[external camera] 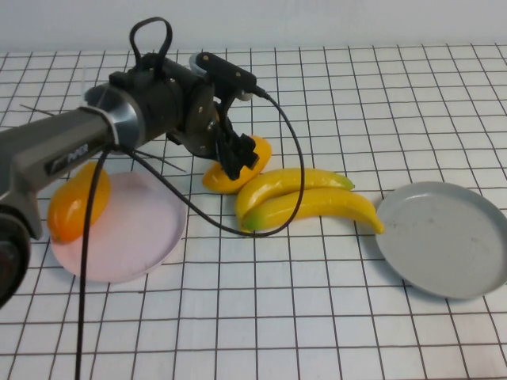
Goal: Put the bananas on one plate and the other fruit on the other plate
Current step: Put one type of fruit in the left plate
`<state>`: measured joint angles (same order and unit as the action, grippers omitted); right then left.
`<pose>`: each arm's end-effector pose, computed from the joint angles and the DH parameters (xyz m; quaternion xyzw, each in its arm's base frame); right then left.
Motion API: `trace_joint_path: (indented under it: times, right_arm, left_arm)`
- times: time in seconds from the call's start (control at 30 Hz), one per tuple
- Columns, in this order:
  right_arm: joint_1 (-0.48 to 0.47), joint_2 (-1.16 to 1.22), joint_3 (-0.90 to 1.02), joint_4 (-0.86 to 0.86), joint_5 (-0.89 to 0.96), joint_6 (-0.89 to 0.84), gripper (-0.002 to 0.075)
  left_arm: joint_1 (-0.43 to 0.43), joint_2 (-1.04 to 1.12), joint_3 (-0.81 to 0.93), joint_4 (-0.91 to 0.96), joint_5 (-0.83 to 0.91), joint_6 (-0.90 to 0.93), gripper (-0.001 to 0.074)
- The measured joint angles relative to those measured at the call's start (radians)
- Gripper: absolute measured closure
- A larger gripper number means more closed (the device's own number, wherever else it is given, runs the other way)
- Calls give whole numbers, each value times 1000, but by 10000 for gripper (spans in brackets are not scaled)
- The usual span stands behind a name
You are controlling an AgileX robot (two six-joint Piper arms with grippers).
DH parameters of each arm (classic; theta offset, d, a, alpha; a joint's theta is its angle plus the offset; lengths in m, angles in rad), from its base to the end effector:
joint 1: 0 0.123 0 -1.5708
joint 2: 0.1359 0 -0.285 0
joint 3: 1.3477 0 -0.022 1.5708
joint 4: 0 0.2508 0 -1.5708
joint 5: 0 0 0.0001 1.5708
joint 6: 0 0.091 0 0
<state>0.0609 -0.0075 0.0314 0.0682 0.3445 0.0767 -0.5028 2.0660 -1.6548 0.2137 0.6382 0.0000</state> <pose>0.0534 0.0054 0.1720 0.0250 0.7986 0.0697 0.5973 0.4132 -0.2141 0.2206 0.2967 0.9032 0.0095 0.3100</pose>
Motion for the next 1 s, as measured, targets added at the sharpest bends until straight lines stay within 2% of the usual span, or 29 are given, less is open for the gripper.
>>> trace_joint_path:
  times: [0.2, 0.53, 0.63, 0.83, 1.0]
  right_arm:
    - [0, 0, 0, 0, 0, 0, 743]
    - [0, 0, 0, 0, 0, 0, 742]
    - [0, 0, 0, 0, 0, 0, 742]
    - [0, 0, 0, 0, 0, 0, 742]
    - [0, 0, 0, 0, 0, 0, 742]
  left_arm:
    - [-22, 93, -112, -17, -14, 22, 176]
    - [-23, 157, -146, -16, -10, 28, 174]
    - [-23, 157, -146, -10, -10, 28, 202]
    - [-23, 139, -135, 46, 13, 10, 202]
    - [-23, 20, -28, 77, 24, -12, 202]
